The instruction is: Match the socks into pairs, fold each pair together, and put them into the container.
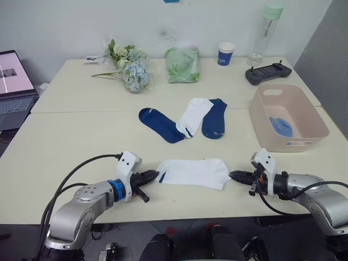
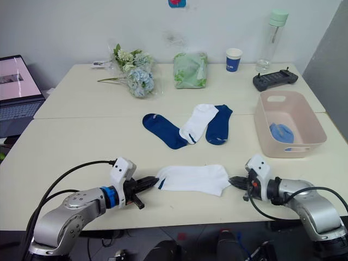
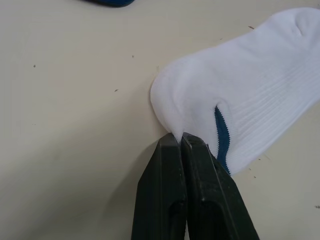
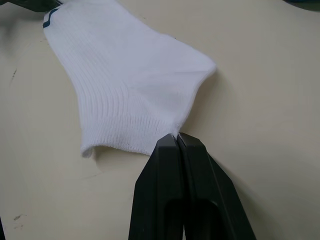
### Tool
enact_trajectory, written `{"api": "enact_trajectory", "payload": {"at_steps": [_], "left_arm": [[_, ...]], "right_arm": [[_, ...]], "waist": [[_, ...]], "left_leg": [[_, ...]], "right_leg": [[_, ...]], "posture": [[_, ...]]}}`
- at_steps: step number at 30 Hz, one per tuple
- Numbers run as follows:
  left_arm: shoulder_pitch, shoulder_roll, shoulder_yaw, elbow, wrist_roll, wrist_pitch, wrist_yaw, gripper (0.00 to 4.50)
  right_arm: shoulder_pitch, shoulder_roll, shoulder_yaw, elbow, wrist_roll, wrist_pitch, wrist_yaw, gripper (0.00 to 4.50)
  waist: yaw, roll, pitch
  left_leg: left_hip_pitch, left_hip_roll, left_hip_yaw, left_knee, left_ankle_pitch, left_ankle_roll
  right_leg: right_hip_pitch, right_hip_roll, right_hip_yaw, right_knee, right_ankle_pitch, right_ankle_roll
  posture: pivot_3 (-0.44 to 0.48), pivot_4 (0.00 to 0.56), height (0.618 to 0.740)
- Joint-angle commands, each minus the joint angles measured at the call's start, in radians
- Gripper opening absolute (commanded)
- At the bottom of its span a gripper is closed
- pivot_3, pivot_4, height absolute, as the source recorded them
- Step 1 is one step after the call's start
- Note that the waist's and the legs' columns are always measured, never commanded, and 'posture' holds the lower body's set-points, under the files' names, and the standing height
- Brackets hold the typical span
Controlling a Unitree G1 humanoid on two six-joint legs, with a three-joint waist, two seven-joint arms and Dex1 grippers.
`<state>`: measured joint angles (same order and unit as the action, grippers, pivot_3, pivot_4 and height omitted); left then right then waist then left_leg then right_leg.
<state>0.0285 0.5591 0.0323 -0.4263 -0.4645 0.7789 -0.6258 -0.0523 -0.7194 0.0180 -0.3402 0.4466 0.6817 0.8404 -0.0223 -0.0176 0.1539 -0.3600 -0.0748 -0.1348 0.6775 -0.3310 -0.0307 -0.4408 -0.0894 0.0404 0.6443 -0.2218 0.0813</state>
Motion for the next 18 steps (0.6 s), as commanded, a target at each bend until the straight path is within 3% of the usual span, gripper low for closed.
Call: {"api": "enact_trajectory", "payload": {"at_steps": [1, 4, 7, 10, 14, 15, 18], "left_arm": [[0.016, -0.005, -0.033, -0.037, 0.014, -0.009, 0.014, 0.01], [0.009, -0.009, -0.050, -0.022, 0.047, -0.036, 0.032, 0.01], [0.003, -0.026, -0.026, -0.024, 0.021, -0.040, 0.033, 0.66], [0.005, -0.001, -0.008, -0.008, 0.035, -0.080, 0.011, 1.59], [0.003, 0.081, 0.081, 0.022, -0.011, -0.112, -0.088, 2.88], [0.009, 0.117, 0.091, 0.026, -0.012, -0.138, -0.137, 2.89], [0.019, 0.191, 0.093, 0.047, 0.017, -0.274, -0.254, 2.89]], "right_arm": [[0.000, 0.024, -0.026, 0.008, 0.001, -0.032, -0.018, 0.00], [0.006, 0.033, -0.034, -0.001, 0.003, -0.040, -0.029, 0.00], [0.007, 0.041, -0.075, -0.001, 0.038, -0.043, -0.021, 0.98], [0.007, 0.009, -0.092, 0.030, 0.012, -0.098, 0.013, 2.03], [-0.033, -0.051, -0.134, 0.108, -0.031, -0.226, 0.064, 3.48], [-0.049, -0.062, -0.134, 0.110, -0.027, -0.249, 0.089, 3.79], [-0.069, -0.092, -0.094, 0.085, -0.031, -0.314, 0.184, 3.79]], "waist": [[0.000, 0.000, 0.000], [0.003, 0.001, 0.000], [0.009, 0.000, 0.000], [0.012, 0.001, 0.000], [0.012, 0.000, 0.000], [0.010, 0.001, 0.000], [0.006, 0.001, 0.000]], "left_leg": [[0.000, 0.000, 0.000, 0.000, 0.000, 0.000], [0.000, 0.000, 0.000, 0.000, 0.000, 0.000], [0.000, 0.000, 0.000, 0.000, 0.000, 0.000], [0.000, 0.000, 0.000, 0.000, 0.000, 0.000], [0.000, -0.001, 0.001, 0.000, 0.000, 0.000], [0.000, -0.001, 0.002, 0.000, 0.000, 0.000], [0.001, -0.001, 0.002, -0.001, 0.000, 0.000]], "right_leg": [[0.000, 0.000, 0.000, 0.000, 0.000, 0.000], [0.000, 0.000, 0.000, 0.000, 0.000, 0.000], [0.001, -0.001, 0.000, -0.001, 0.000, 0.000], [0.001, 0.000, 0.000, -0.001, 0.000, 0.000], [0.000, 0.000, 0.000, -0.001, 0.000, 0.000], [0.000, 0.000, 0.000, 0.000, 0.000, 0.000], [0.000, 0.001, 0.000, 0.000, 0.000, 0.000]], "posture": [[0.000, 0.150, 0.740], [0.000, 0.150, 0.740], [0.000, 0.150, 0.740], [0.000, 0.150, 0.740], [0.000, 0.150, 0.740], [0.000, 0.150, 0.740], [0.000, 0.150, 0.740]]}}
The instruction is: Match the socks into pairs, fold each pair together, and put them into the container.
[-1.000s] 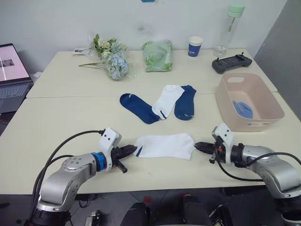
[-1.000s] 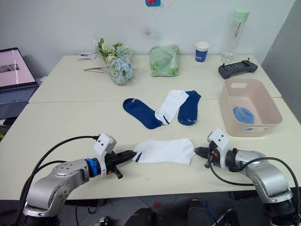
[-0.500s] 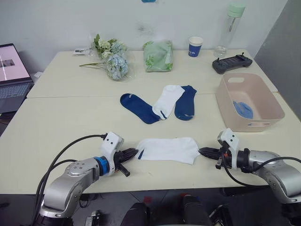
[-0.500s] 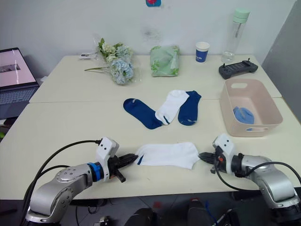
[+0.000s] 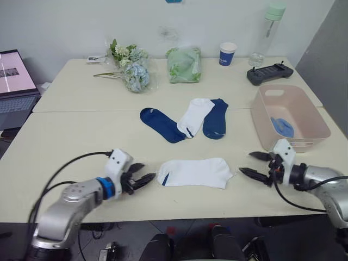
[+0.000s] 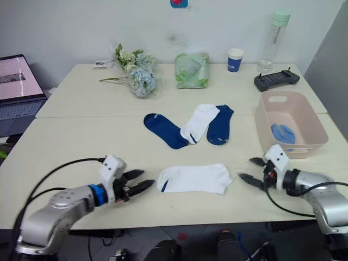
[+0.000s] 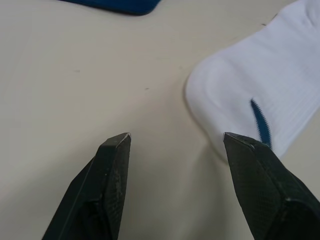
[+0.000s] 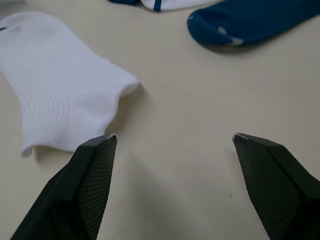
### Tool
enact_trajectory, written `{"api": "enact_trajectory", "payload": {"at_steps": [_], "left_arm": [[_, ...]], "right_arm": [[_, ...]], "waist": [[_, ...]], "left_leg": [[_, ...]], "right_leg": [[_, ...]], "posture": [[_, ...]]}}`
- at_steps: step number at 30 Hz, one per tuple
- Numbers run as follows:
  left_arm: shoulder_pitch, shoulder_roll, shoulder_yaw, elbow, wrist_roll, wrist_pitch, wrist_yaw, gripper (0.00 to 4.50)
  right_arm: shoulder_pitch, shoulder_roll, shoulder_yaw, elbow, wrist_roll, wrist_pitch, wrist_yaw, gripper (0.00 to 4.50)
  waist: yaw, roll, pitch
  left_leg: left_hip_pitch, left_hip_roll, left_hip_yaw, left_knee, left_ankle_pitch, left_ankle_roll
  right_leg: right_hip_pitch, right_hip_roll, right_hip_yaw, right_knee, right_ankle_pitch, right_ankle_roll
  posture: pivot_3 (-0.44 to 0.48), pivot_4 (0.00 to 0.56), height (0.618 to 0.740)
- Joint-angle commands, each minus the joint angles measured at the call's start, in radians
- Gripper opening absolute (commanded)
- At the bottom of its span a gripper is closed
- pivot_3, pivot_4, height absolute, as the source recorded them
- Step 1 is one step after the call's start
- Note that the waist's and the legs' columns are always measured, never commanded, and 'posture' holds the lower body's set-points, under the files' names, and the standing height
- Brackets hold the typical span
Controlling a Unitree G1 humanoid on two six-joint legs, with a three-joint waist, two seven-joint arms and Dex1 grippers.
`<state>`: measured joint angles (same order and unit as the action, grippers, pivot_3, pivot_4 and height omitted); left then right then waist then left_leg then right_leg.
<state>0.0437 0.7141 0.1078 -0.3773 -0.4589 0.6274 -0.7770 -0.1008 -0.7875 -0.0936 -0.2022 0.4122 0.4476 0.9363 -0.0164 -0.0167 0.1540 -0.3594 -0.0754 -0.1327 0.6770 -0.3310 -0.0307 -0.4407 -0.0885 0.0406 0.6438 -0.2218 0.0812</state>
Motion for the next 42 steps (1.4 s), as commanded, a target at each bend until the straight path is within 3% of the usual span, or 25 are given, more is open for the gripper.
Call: {"api": "enact_trajectory", "payload": {"at_steps": [1, 7, 12, 23, 24, 27, 35, 42], "left_arm": [[0.001, 0.052, 0.009, 0.010, 0.024, -0.171, -0.137, 2.89], [-0.037, 0.082, -0.096, 0.087, 0.159, -0.457, -0.260, 2.89], [-0.040, 0.041, -0.226, 0.121, 0.275, -0.623, -0.278, 2.89], [-0.126, 0.011, -0.308, 0.231, 0.382, -0.671, -0.257, 2.89], [-0.133, 0.008, -0.310, 0.236, 0.383, -0.668, -0.257, 2.89], [-0.152, 0.005, -0.316, 0.243, 0.382, -0.655, -0.263, 2.26], [-0.154, 0.008, -0.318, 0.240, 0.369, -0.648, -0.269, 0.03], [-0.137, 0.002, -0.308, 0.223, 0.334, -0.647, -0.276, 0.03]], "right_arm": [[-0.013, -0.034, 0.047, -0.078, -0.005, -0.107, 0.125, 3.79], [0.047, -0.060, 0.168, -0.156, -0.078, -0.260, 0.236, 3.79], [0.052, -0.032, 0.239, -0.080, -0.203, -0.403, 0.216, 3.79], [0.013, 0.020, 0.270, 0.016, -0.251, -0.464, 0.187, 3.79], [0.011, 0.021, 0.275, 0.021, -0.256, -0.470, 0.190, 3.42], [0.006, 0.026, 0.283, 0.037, -0.273, -0.494, 0.190, 2.57], [-0.012, 0.038, 0.273, 0.059, -0.265, -0.537, 0.188, 0.01], [-0.016, 0.054, 0.260, 0.027, -0.195, -0.461, 0.204, 0.01]], "waist": [[0.000, 0.000, 0.000], [0.006, 0.000, 0.000], [0.012, 0.000, 0.000], [0.013, 0.000, 0.000], [0.013, 0.000, 0.000], [0.013, 0.000, 0.000], [0.012, 0.000, 0.000], [0.012, 0.000, 0.000]], "left_leg": [[0.000, 0.000, 0.000, 0.000, 0.000, 0.000], [-0.001, 0.001, 0.000, 0.000, 0.000, 0.000], [0.000, 0.000, 0.000, 0.000, -0.001, 0.001], [0.000, 0.000, 0.000, 0.001, -0.001, 0.001], [0.000, 0.000, 0.000, 0.001, -0.001, 0.001], [0.000, 0.000, 0.000, 0.001, -0.001, 0.001], [0.001, 0.000, 0.000, 0.001, -0.001, 0.001], [0.001, 0.000, 0.000, 0.001, -0.001, 0.001]], "right_leg": [[0.000, 0.000, 0.000, 0.000, 0.000, 0.000], [0.001, -0.001, -0.001, -0.001, 0.000, 0.000], [0.001, -0.001, -0.001, -0.001, 0.000, 0.000], [0.001, 0.000, -0.001, -0.001, 0.000, 0.000], [0.001, -0.001, 0.000, -0.001, 0.000, 0.000], [0.001, 0.000, 0.000, -0.001, 0.000, 0.000], [0.001, 0.000, 0.000, 0.000, 0.000, 0.000], [0.001, 0.000, 0.000, 0.000, 0.000, 0.000]], "posture": [[0.000, 0.150, 0.740], [0.000, 0.150, 0.740], [0.000, 0.150, 0.740], [0.000, 0.150, 0.740], [0.000, 0.150, 0.740], [0.000, 0.150, 0.740], [0.000, 0.150, 0.740], [0.000, 0.150, 0.740]]}}
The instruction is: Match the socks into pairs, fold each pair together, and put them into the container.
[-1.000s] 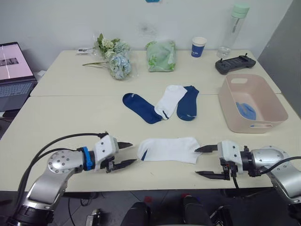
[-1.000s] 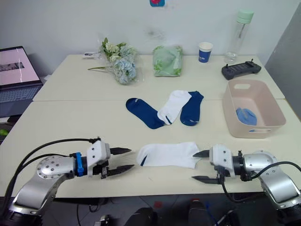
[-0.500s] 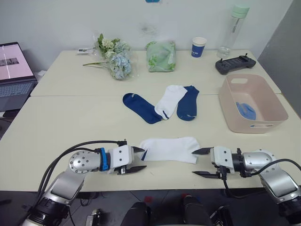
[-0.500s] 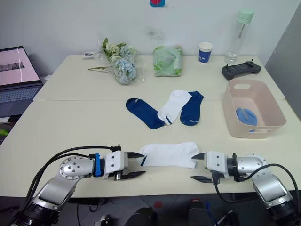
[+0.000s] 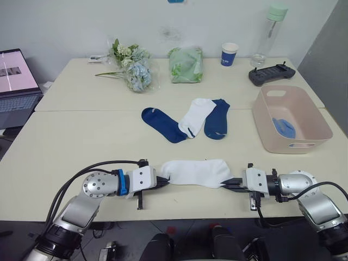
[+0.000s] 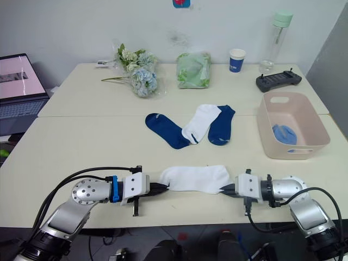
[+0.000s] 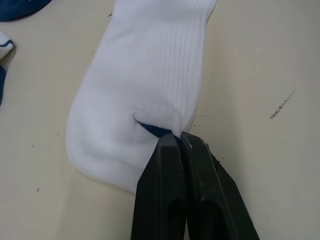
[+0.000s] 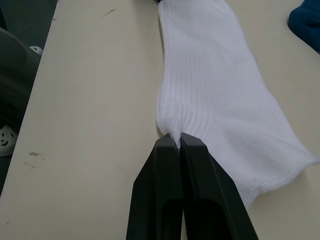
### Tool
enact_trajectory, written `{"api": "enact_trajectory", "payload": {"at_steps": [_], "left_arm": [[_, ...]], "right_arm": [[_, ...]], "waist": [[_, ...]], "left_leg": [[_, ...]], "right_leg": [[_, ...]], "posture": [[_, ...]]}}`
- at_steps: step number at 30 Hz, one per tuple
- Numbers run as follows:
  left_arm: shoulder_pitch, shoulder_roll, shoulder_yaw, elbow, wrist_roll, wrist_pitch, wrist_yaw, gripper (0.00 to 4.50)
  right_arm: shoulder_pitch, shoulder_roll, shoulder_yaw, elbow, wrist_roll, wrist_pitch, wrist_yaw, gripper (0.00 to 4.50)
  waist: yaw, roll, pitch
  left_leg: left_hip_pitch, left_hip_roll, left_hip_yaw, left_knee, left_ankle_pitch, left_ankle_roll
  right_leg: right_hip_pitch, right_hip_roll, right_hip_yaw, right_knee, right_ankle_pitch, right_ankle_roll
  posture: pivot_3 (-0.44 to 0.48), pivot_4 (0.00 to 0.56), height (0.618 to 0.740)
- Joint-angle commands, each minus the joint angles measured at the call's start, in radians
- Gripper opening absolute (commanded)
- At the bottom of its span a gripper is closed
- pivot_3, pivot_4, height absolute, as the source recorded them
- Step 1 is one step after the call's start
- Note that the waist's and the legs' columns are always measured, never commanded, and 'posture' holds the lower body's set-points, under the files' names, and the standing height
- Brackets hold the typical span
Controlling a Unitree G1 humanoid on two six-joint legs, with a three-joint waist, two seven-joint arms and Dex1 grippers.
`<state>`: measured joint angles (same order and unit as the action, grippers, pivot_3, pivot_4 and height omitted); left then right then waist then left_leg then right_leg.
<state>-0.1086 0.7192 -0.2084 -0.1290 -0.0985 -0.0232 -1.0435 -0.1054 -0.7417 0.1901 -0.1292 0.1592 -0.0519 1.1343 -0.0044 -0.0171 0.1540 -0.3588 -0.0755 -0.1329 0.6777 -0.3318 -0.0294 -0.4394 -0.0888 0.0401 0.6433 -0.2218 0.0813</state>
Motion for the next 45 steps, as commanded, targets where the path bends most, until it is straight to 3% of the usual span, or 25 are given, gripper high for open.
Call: {"api": "enact_trajectory", "payload": {"at_steps": [1, 9, 12, 15, 22, 31, 42, 44, 45], "left_arm": [[0.026, -0.002, 0.019, -0.054, -0.052, 0.027, -0.010, 0.03], [0.102, 0.116, 0.130, -0.339, -0.331, 0.346, -0.076, 0.03], [0.136, 0.266, 0.200, -0.459, -0.578, 0.617, -0.155, 0.03], [0.132, 0.306, 0.203, -0.456, -0.661, 0.719, -0.159, 0.03], [-0.027, 0.204, 0.062, -0.237, -0.459, 0.651, -0.098, 0.03], [-0.252, 0.076, -0.044, 0.044, -0.260, 0.524, -0.106, 0.03], [-0.339, -0.021, -0.081, 0.210, -0.124, 0.384, -0.112, 0.03], [-0.348, -0.039, -0.068, 0.225, -0.116, 0.369, -0.107, 0.00], [-0.353, -0.048, -0.059, 0.231, -0.115, 0.364, -0.100, 0.21]], "right_arm": [[-0.008, 0.002, -0.028, -0.073, 0.084, 0.072, 0.014, 0.01], [-0.002, -0.126, -0.082, -0.319, 0.320, 0.392, 0.082, 0.01], [0.003, -0.201, -0.152, -0.404, 0.595, 0.694, 0.066, 0.01], [0.009, -0.257, -0.155, -0.428, 0.726, 0.859, 0.069, 0.01], [-0.092, -0.175, -0.067, -0.281, 0.548, 0.768, 0.032, 0.01], [-0.260, -0.064, 0.075, 0.049, 0.195, 0.406, 0.076, 0.01], [-0.325, 0.018, 0.065, 0.231, 0.068, 0.236, 0.077, 0.01], [-0.330, 0.027, 0.053, 0.234, 0.065, 0.230, 0.072, 0.50], [-0.331, 0.029, 0.046, 0.232, 0.068, 0.234, 0.075, 0.69]], "waist": [[-0.001, 0.000, 0.000], [0.000, 0.000, 0.000], [-0.003, -0.001, 0.002], [-0.001, 0.000, 0.003], [0.000, 0.000, 0.003], [-0.001, -0.001, 0.002], [-0.004, 0.000, 0.002], [-0.004, 0.000, 0.002], [-0.004, 0.000, 0.002]], "left_leg": [[0.000, 0.000, 0.000, 0.000, 0.000, 0.000], [-0.001, 0.002, -0.002, 0.000, -0.001, 0.002], [-0.001, 0.002, -0.001, 0.000, -0.001, 0.002], [-0.001, 0.004, -0.001, 0.000, -0.003, 0.005], [0.004, 0.000, 0.001, 0.000, -0.003, 0.005], [0.000, -0.001, 0.001, 0.001, -0.001, 0.002], [-0.002, -0.001, 0.000, 0.002, -0.001, 0.002], [-0.002, -0.001, 0.000, 0.002, -0.001, 0.002], [-0.002, -0.001, 0.000, 0.002, -0.001, 0.002]], "right_leg": [[0.000, 0.000, 0.000, 0.000, 0.000, 0.000], [0.000, 0.000, 0.000, 0.000, 0.000, 0.000], [0.000, 0.000, 0.000, 0.000, 0.000, 0.000], [0.000, 0.000, 0.000, 0.000, 0.000, 0.000], [0.006, 0.000, -0.002, -0.001, 0.000, 0.000], [0.001, 0.000, -0.001, 0.000, 0.000, 0.000], [-0.002, 0.000, -0.001, 0.000, 0.000, 0.000], [-0.002, 0.000, -0.001, 0.000, 0.000, 0.000], [-0.002, 0.000, -0.001, 0.000, 0.000, 0.000]], "posture": [[0.000, 0.150, 0.740], [0.000, 0.150, 0.740], [0.000, 0.150, 0.740], [0.000, 0.150, 0.740], [0.000, 0.150, 0.740], [0.000, 0.150, 0.740], [0.000, 0.150, 0.740], [0.000, 0.150, 0.740], [0.000, 0.150, 0.740]]}}
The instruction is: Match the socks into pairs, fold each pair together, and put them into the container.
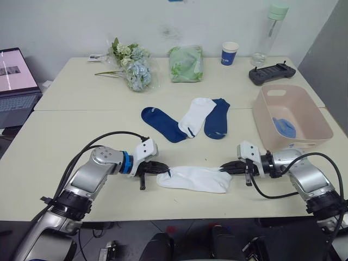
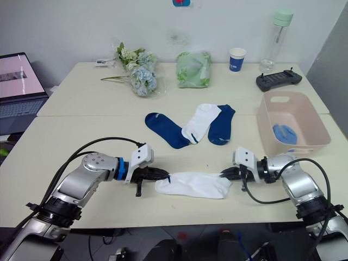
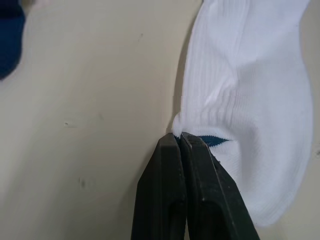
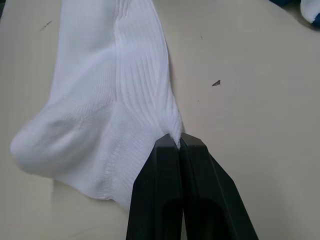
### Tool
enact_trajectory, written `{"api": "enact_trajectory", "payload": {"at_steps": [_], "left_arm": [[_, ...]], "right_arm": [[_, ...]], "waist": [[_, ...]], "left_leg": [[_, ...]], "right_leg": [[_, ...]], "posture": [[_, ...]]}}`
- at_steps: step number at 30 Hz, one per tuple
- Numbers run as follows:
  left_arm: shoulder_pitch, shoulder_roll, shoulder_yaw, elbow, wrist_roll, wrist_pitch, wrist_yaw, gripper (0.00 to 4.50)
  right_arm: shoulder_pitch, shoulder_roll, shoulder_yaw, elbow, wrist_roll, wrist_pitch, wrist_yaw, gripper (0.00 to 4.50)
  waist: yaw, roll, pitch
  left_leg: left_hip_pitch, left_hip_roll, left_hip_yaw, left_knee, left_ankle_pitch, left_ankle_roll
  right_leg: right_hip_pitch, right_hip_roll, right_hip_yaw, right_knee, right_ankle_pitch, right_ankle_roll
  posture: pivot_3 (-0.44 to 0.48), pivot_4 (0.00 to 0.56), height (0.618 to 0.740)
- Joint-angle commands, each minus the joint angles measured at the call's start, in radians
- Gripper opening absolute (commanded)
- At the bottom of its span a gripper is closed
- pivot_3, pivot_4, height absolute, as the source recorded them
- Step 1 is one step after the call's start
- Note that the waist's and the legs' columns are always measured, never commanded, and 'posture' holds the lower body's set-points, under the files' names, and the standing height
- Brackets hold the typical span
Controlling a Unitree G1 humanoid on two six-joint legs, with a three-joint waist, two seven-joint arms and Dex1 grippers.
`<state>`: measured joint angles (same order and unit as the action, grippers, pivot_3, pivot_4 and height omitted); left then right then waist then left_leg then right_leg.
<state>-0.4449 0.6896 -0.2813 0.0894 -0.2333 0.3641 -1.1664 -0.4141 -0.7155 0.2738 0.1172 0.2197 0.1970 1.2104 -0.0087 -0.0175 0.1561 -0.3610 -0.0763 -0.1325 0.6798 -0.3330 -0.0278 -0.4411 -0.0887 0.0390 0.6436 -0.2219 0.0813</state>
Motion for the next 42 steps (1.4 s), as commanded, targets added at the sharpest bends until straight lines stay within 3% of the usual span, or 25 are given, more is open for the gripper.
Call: {"api": "enact_trajectory", "payload": {"at_steps": [1, 8, 13, 20, 23, 29, 31, 35, 42], "left_arm": [[-0.019, -0.021, 0.020, 0.015, 0.020, -0.025, 0.023, 0.44], [-0.030, -0.001, 0.091, 0.000, 0.046, -0.103, 0.086, 2.46], [0.006, 0.027, 0.213, -0.138, -0.032, -0.078, 0.112, 2.46], [0.125, -0.006, 0.236, -0.334, -0.111, -0.019, 0.138, 2.46], [0.188, -0.101, 0.186, -0.361, -0.071, -0.062, 0.223, 1.86], [0.282, -0.170, 0.116, -0.270, 0.037, -0.199, 0.279, 0.05], [0.295, -0.172, 0.104, -0.236, 0.061, -0.216, 0.289, 0.00], [0.314, -0.165, 0.107, -0.125, 0.117, -0.261, 0.320, 0.00], [0.335, -0.146, 0.173, -0.170, 0.022, -0.234, 0.275, 0.00]], "right_arm": [[-0.022, 0.003, -0.043, -0.016, 0.008, -0.014, 0.000, 1.00], [-0.037, -0.006, -0.132, -0.043, 0.013, -0.007, -0.069, 3.40], [0.025, -0.016, -0.203, -0.243, 0.092, 0.081, -0.102, 3.40], [0.115, 0.050, -0.198, -0.430, 0.120, 0.155, -0.198, 3.40], [0.175, 0.106, -0.117, -0.455, 0.050, 0.102, -0.249, 2.79], [0.244, 0.155, -0.022, -0.369, -0.082, -0.033, -0.306, 0.76], [0.255, 0.148, -0.018, -0.345, -0.100, -0.054, -0.306, 0.05], [0.286, 0.091, -0.030, -0.265, -0.156, -0.108, -0.301, 0.02], [0.327, 0.027, -0.120, -0.291, -0.070, -0.146, -0.251, 0.02]], "waist": [[0.000, 0.000, 0.000], [0.000, 0.000, 0.000], [-0.001, 0.000, 0.000], [0.000, 0.000, 0.000], [0.001, 0.000, -0.001], [0.000, 0.000, -0.001], [0.002, 0.000, -0.001], [0.004, 0.000, -0.001], [0.004, 0.000, -0.002]], "left_leg": [[0.000, 0.000, 0.000, 0.000, 0.000, 0.000], [0.000, 0.000, 0.000, 0.000, 0.000, 0.000], [-0.002, 0.002, -0.001, 0.000, 0.000, 0.000], [-0.001, 0.002, -0.001, 0.000, 0.000, 0.000], [-0.001, 0.002, -0.001, 0.000, 0.000, 0.000], [0.000, 0.001, 0.000, 0.000, 0.000, 0.000], [0.000, 0.001, 0.000, 0.000, 0.000, 0.000], [0.001, 0.000, 0.000, 0.000, 0.000, 0.000], [0.005, 0.001, 0.000, -0.001, 0.000, 0.000]], "right_leg": [[0.000, 0.000, 0.000, 0.000, 0.000, 0.000], [0.000, 0.000, 0.000, 0.000, 0.000, 0.000], [-0.003, 0.000, 0.000, 0.000, 0.000, 0.000], [-0.001, -0.001, 0.001, 0.001, 0.000, 0.000], [-0.001, -0.001, 0.001, 0.000, 0.000, 0.000], [-0.001, -0.001, 0.001, 0.001, 0.000, 0.000], [-0.001, 0.000, 0.001, 0.001, 0.000, 0.000], [0.000, 0.000, 0.001, 0.000, 0.000, 0.000], [0.004, 0.000, 0.001, 0.000, 0.000, 0.000]], "posture": [[0.000, 0.150, 0.740], [0.000, 0.150, 0.740], [0.000, 0.150, 0.740], [0.000, 0.150, 0.740], [0.000, 0.150, 0.740], [0.000, 0.150, 0.740], [0.000, 0.150, 0.740], [0.000, 0.150, 0.740], [0.000, 0.150, 0.740]]}}
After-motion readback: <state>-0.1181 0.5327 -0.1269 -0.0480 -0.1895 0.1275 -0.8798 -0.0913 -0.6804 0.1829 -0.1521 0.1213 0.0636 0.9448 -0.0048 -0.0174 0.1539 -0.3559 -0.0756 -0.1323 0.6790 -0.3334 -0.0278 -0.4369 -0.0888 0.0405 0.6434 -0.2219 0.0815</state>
